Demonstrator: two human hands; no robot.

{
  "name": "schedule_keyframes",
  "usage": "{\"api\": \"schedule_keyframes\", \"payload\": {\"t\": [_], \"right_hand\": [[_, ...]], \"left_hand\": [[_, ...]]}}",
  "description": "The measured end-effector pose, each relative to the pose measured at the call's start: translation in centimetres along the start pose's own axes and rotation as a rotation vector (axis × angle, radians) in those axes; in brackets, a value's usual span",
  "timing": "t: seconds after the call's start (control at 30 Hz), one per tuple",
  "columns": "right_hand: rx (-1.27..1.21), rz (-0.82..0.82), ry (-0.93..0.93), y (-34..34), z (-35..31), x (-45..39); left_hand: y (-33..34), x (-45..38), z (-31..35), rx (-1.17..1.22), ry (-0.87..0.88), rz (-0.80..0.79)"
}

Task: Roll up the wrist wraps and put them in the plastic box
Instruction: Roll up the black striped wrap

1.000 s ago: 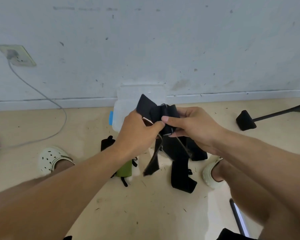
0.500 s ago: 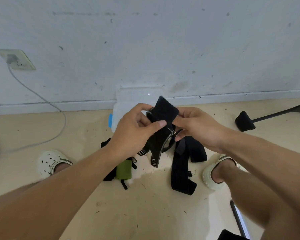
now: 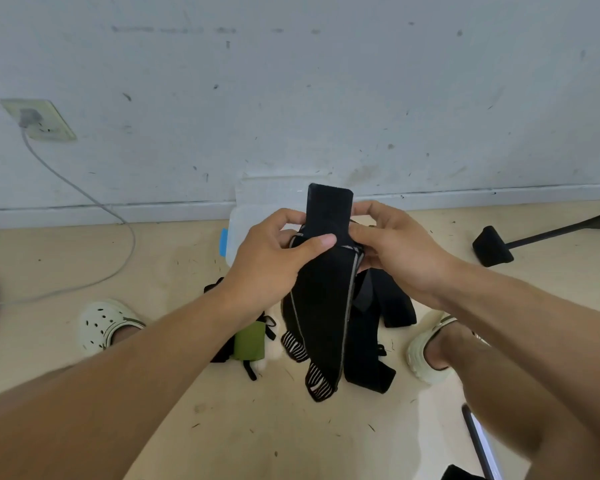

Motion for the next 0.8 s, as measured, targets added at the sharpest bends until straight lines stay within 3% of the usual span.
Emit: {"api": "schedule_keyframes", "payload": {"t": [0.23,0.37,0.5,0.63,0.8], "right_hand": [[0.063,0.039,-0.122,0.2,-0.8,0.6],[0.070,0.101,-0.081,-0.6,-0.6,0.2],[0.035,0.036,-0.013,-1.2,-0.9,0.0],[0.352,0.084,-0.027,-2.0,-1.3,0.5],[0.544,0.087,-0.046,-2.7,-2.2,1.0]], "left_hand": [[-0.3,0.3,-0.1,0.037,0.075,0.132],[-0.8,0.1,-0.3,0.011,0.083,0.212],[-1.8,-0.2,-0.4,0.103,0.049,0.310],[-2.4,-0.7,-0.6,0.171,-0.005,0.320],[-2.6,-0.8,-0.5,0.203,-0.005,0.324]]}}
Point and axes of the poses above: each hand's wrist, its own x-axis away from the middle knuckle, its own y-axis out of the palm, z = x × y, the point moved 4 cm from there along -x, towards the middle knuckle, and after that the axes turned 7 degrees about -z, right-handed, at the moved point
